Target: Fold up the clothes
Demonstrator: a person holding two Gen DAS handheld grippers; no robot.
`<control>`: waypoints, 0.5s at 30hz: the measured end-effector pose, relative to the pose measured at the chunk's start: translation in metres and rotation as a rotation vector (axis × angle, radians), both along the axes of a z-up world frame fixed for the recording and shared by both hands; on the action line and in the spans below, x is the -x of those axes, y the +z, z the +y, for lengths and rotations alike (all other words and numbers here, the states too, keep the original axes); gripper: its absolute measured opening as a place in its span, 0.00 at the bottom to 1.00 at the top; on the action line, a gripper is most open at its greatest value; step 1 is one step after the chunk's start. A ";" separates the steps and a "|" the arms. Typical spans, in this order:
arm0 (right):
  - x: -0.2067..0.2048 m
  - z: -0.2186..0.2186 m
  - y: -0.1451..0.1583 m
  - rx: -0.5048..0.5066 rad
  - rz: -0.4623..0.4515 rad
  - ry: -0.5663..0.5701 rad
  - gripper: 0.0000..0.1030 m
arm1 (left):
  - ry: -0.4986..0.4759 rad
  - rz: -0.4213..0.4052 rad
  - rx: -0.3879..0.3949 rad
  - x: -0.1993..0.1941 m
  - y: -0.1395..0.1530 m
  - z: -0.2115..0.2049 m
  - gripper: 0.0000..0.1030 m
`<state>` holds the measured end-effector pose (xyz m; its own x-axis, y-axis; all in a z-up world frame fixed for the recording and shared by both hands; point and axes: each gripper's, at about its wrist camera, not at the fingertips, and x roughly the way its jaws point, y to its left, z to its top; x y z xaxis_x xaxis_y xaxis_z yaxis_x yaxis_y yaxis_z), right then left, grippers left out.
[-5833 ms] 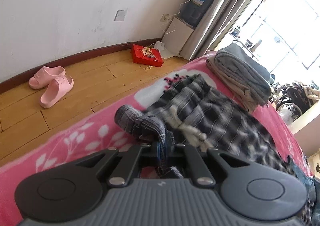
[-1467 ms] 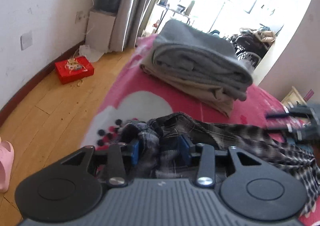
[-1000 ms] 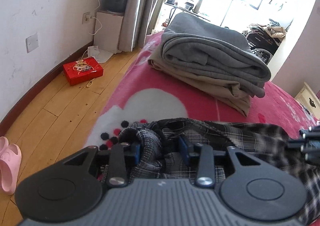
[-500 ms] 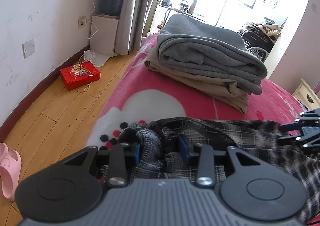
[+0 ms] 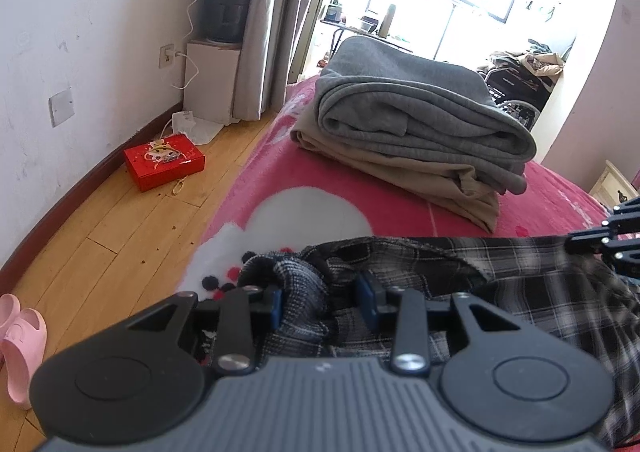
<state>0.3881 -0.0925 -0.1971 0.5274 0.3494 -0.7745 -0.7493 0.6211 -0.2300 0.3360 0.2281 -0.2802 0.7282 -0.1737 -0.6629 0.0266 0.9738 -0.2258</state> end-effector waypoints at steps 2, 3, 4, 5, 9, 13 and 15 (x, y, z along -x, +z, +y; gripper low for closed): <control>-0.004 -0.001 -0.005 0.008 -0.004 -0.010 0.00 | -0.002 -0.001 -0.011 0.000 0.000 -0.001 0.36; -0.007 -0.001 -0.008 0.012 -0.006 -0.015 0.00 | -0.003 -0.002 -0.016 0.000 0.000 -0.002 0.36; -0.009 -0.001 -0.013 0.019 -0.010 -0.016 0.00 | -0.005 -0.004 -0.023 0.000 0.000 -0.002 0.36; -0.011 -0.001 -0.016 0.022 -0.007 -0.016 0.00 | -0.008 -0.005 -0.030 0.000 0.000 -0.003 0.36; -0.019 -0.002 -0.040 0.010 0.014 -0.029 0.00 | -0.015 0.000 -0.048 -0.001 -0.001 -0.005 0.35; -0.034 -0.018 -0.050 -0.130 0.089 -0.112 0.06 | -0.040 0.016 -0.066 -0.004 0.002 -0.007 0.37; -0.051 -0.046 -0.042 -0.320 0.199 -0.238 0.17 | -0.059 0.030 -0.071 -0.005 0.006 -0.007 0.39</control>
